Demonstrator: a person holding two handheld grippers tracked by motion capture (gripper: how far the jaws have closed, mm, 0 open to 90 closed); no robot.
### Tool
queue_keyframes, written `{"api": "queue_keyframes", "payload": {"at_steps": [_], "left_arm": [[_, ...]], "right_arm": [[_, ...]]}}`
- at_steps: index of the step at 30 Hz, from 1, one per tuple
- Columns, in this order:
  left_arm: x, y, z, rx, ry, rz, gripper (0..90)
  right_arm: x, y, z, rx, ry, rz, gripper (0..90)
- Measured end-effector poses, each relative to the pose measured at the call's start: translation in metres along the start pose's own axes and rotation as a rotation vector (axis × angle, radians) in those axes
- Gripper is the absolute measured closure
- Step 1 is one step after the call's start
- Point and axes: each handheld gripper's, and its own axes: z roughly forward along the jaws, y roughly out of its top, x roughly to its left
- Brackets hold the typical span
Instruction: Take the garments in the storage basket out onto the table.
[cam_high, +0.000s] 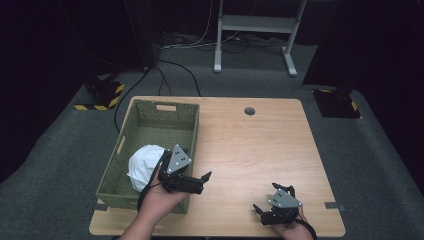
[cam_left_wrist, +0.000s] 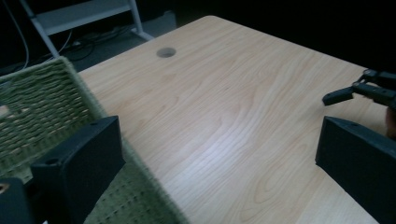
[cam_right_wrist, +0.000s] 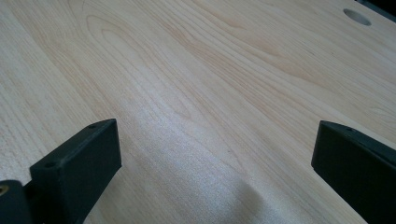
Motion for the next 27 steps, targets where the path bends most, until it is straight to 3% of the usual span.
{"api": "queue_keyframes", "payload": {"at_steps": [13,16,19,22,23,27], "left_arm": [[0.047,-0.017,-0.008,0.071,0.12,-0.03,3.5],[0.058,-0.022,-0.008,0.109,0.147,-0.038,3.4],[0.069,-0.027,-0.008,0.151,0.158,-0.067,3.4],[0.083,-0.034,-0.005,0.23,0.16,-0.101,3.3],[0.083,-0.034,-0.005,0.23,0.16,-0.101,2.8],[0.098,-0.044,0.002,0.34,0.164,-0.131,2.2]], "right_arm": [[0.0,0.0,0.0,-0.005,0.001,0.001,1.0],[0.0,0.0,0.0,-0.004,0.001,0.001,1.0],[0.0,0.0,0.0,-0.004,0.001,0.0,1.1],[0.0,0.0,0.0,-0.004,0.0,0.001,1.2],[0.0,0.0,0.0,-0.003,0.0,0.001,1.2],[0.0,0.0,0.0,-0.003,-0.001,-0.001,1.2]]}}
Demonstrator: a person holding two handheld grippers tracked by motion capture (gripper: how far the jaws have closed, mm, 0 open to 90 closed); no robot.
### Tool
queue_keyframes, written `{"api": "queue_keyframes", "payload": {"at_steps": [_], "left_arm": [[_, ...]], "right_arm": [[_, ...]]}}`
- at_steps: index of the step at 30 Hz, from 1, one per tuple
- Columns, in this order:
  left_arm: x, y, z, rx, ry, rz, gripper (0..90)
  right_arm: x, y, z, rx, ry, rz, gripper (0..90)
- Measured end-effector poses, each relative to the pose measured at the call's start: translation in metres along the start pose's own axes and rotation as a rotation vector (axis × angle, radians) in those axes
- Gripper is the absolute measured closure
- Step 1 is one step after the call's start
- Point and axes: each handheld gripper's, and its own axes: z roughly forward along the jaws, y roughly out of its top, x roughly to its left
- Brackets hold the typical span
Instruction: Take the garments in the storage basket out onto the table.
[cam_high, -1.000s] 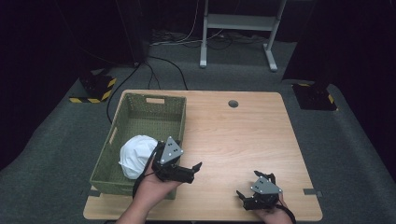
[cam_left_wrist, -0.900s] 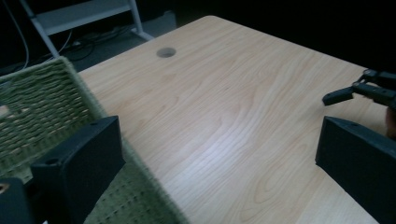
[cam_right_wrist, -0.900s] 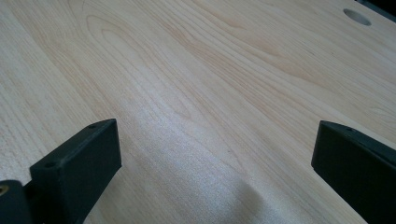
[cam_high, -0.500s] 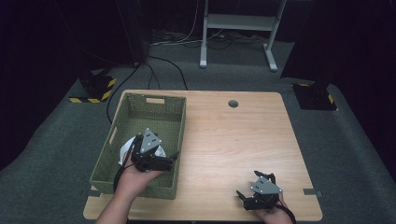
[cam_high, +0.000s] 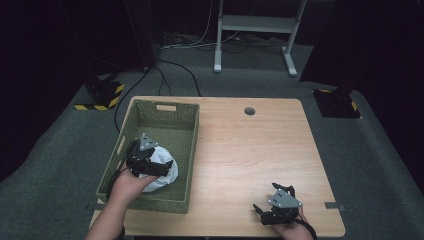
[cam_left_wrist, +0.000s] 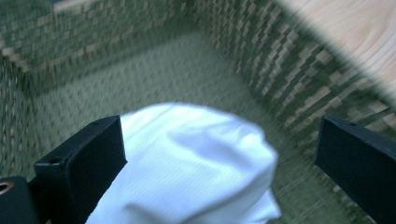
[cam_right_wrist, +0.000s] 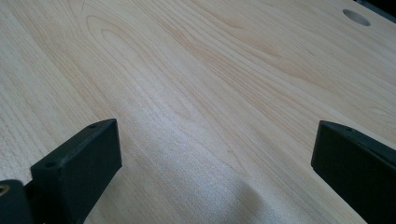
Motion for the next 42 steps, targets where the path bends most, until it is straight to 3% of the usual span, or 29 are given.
{"api": "queue_keyframes", "payload": {"at_steps": [7,13,18,22,28,33,42], "left_arm": [[0.007,-0.001,0.012,0.09,-0.006,0.005,2.2],[0.009,0.0,0.02,0.123,-0.032,0.013,4.0],[0.006,0.004,0.029,0.155,-0.044,0.078,3.9],[0.005,0.006,0.033,0.182,-0.032,0.119,3.8],[0.007,0.005,0.046,0.247,-0.022,0.145,4.9],[0.009,-0.002,0.061,0.324,-0.022,0.135,4.6],[0.013,-0.004,0.079,0.383,-0.053,0.117,7.6]], "right_arm": [[0.0,0.0,0.0,-0.001,0.001,0.001,1.2],[0.0,0.0,0.0,-0.002,0.002,0.004,1.3],[-0.001,0.0,-0.001,-0.004,0.003,0.005,1.2],[-0.001,0.0,-0.001,-0.004,0.004,0.004,1.3],[-0.001,0.0,-0.001,-0.007,0.004,0.004,1.3],[-0.001,0.0,-0.001,-0.005,0.006,0.004,1.3],[-0.001,0.0,-0.001,-0.007,0.005,0.003,1.3]]}}
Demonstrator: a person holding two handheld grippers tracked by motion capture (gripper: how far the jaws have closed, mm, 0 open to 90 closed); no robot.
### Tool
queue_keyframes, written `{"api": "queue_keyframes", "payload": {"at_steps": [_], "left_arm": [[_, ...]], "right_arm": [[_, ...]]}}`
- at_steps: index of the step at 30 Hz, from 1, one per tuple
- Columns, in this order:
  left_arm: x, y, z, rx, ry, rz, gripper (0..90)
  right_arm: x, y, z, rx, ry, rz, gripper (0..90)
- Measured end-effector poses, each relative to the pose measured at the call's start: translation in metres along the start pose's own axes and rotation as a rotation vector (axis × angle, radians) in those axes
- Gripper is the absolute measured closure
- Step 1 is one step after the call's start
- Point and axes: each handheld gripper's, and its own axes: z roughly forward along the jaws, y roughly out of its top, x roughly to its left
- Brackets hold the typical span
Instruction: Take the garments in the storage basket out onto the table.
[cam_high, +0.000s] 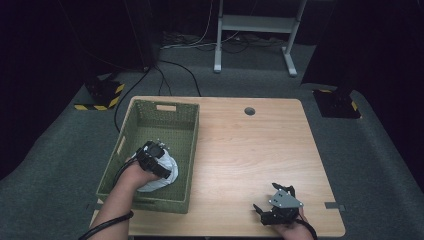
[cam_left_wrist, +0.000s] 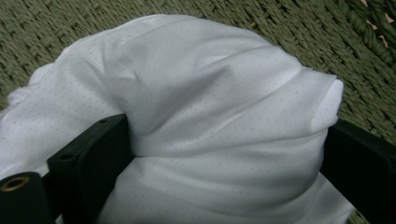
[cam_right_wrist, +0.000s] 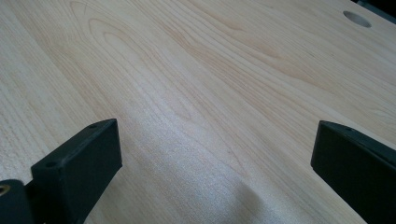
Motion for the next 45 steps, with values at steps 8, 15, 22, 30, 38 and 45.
{"api": "queue_keyframes", "payload": {"at_steps": [8,15,22,30,38,45], "left_arm": [[-0.005,0.002,0.009,-0.001,0.024,0.028,16.8],[-0.006,-0.004,0.003,-0.032,0.057,0.015,42.5],[-0.007,0.001,-0.002,-0.002,0.084,-0.006,50.9],[-0.006,0.0,-0.011,-0.043,0.092,-0.041,56.9],[0.005,-0.007,-0.023,-0.125,0.046,-0.128,59.2],[0.012,-0.012,-0.041,-0.212,0.062,-0.191,62.1]], "right_arm": [[0.0,0.0,0.0,-0.002,0.002,0.003,1.3],[0.0,0.0,0.0,-0.002,0.004,0.005,1.3],[-0.001,0.0,-0.001,-0.004,0.006,0.013,1.3],[-0.001,-0.001,-0.001,-0.009,0.009,0.021,1.3],[-0.001,-0.001,-0.001,-0.008,0.009,0.023,1.3],[-0.001,-0.001,-0.001,-0.008,0.008,0.025,1.3]]}}
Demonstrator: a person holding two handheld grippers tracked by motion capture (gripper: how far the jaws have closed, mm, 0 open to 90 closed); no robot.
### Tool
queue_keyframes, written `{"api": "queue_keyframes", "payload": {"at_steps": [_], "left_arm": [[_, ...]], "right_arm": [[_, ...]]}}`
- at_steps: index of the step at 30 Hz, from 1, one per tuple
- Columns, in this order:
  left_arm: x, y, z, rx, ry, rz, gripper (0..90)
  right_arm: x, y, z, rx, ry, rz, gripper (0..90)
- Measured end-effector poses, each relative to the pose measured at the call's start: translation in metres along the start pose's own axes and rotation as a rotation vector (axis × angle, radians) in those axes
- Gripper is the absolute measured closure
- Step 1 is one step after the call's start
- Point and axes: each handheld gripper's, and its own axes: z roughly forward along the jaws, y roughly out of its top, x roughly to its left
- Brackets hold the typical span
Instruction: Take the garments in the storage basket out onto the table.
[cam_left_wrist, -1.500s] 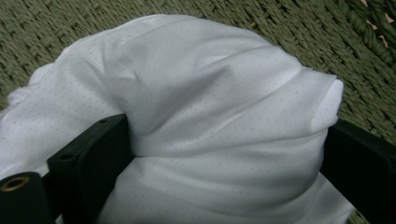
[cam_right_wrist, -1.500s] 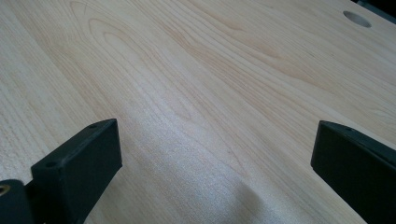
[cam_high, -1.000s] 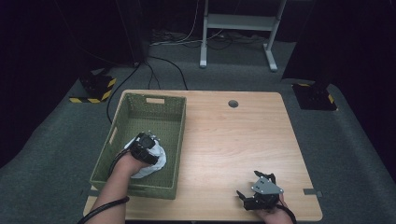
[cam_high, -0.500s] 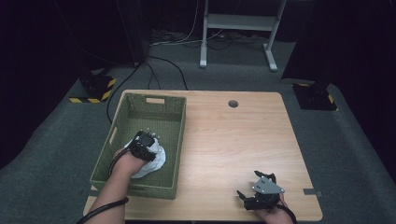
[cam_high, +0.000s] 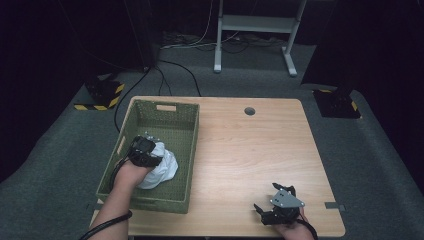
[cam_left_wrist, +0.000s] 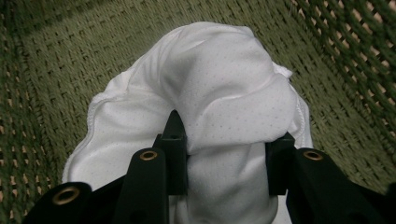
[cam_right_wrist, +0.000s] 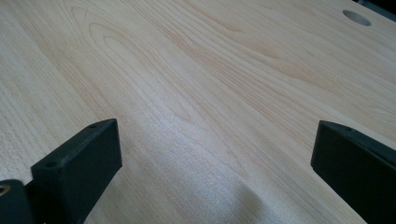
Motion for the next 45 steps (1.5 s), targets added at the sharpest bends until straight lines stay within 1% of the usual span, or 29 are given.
{"api": "queue_keyframes", "payload": {"at_steps": [1,3,4,8,9,10,11,12,14,15,16,17,20,21,22,24,26,27,28,32,35,36,41,43,45], "left_arm": [[0.003,-0.001,-0.005,-0.03,-0.004,-0.019,62.4],[0.005,-0.002,-0.009,-0.068,-0.009,-0.044,62.6],[0.005,-0.002,-0.009,-0.068,-0.009,-0.044,62.6],[0.009,-0.003,-0.019,-0.143,-0.026,-0.082,62.9],[0.009,-0.003,-0.023,-0.175,-0.027,-0.093,62.9],[0.009,-0.003,-0.026,-0.197,-0.027,-0.095,62.9],[0.009,-0.003,-0.026,-0.197,-0.027,-0.095,62.9],[0.009,-0.002,-0.029,-0.214,-0.027,-0.099,62.9],[0.009,-0.002,-0.034,-0.252,-0.032,-0.106,62.9],[0.009,-0.002,-0.038,-0.29,-0.042,-0.115,62.9],[0.009,-0.002,-0.041,-0.307,-0.046,-0.118,62.9],[0.009,-0.002,-0.041,-0.307,-0.046,-0.118,62.9],[0.01,-0.002,-0.046,-0.35,-0.058,-0.13,62.8],[0.01,-0.003,-0.05,-0.373,-0.061,-0.135,62.8],[0.01,-0.003,-0.05,-0.373,-0.061,-0.135,62.8],[0.01,-0.003,-0.052,-0.399,-0.072,-0.141,62.7],[0.009,-0.003,-0.055,-0.42,-0.065,-0.142,62.8],[0.008,-0.004,-0.057,-0.444,-0.063,-0.143,62.8],[0.008,-0.004,-0.057,-0.444,-0.063,-0.143,62.8],[0.005,-0.004,-0.061,-0.473,-0.07,-0.146,62.7],[0.002,-0.003,-0.064,-0.497,-0.071,-0.145,62.7],[0.001,-0.003,-0.066,-0.512,-0.073,-0.15,62.8],[-0.002,-0.003,-0.07,-0.546,-0.066,-0.146,63.0],[-0.004,-0.002,-0.074,-0.575,-0.077,-0.157,63.1],[-0.004,-0.002,-0.075,-0.584,-0.08,-0.16,63.1]], "right_arm": [[0.0,0.0,0.0,-0.001,0.0,0.001,1.3],[0.0,0.0,0.0,-0.001,0.0,0.002,1.3],[0.0,0.0,0.0,-0.001,0.0,0.003,1.3],[0.0,0.0,0.0,-0.003,-0.001,0.004,1.3],[-0.001,0.0,0.0,-0.004,-0.001,0.005,1.3],[-0.001,0.0,0.0,-0.004,-0.001,0.006,1.3],[-0.001,0.0,0.0,-0.004,-0.001,0.006,1.3],[-0.001,0.0,0.0,-0.005,-0.001,0.006,1.3],[-0.001,0.0,0.0,-0.006,-0.002,0.006,1.3],[-0.001,0.0,0.0,-0.006,-0.001,0.007,1.3],[-0.001,0.0,0.0,-0.006,-0.001,0.007,1.3],[-0.001,0.0,0.0,-0.006,-0.001,0.007,1.3],[-0.001,0.0,-0.001,-0.008,-0.001,0.007,1.4],[-0.001,0.0,-0.001,-0.008,-0.001,0.007,1.3],[-0.001,0.0,-0.001,-0.008,-0.001,0.007,1.3],[-0.001,0.0,-0.001,-0.009,-0.001,0.007,1.3],[-0.001,0.0,-0.001,-0.01,0.0,0.008,1.4],[-0.001,0.0,-0.001,-0.01,0.001,0.009,1.4],[-0.001,0.0,-0.001,-0.01,0.001,0.009,1.4],[-0.001,0.0,-0.001,-0.01,0.0,0.01,1.4],[-0.001,0.0,-0.001,-0.01,0.0,0.01,1.4],[-0.002,0.0,-0.001,-0.011,0.0,0.011,1.5],[-0.002,-0.001,-0.001,-0.014,0.001,0.011,1.4],[-0.002,-0.001,-0.001,-0.015,0.001,0.012,1.4],[-0.002,-0.001,-0.001,-0.015,0.002,0.012,1.4]]}}
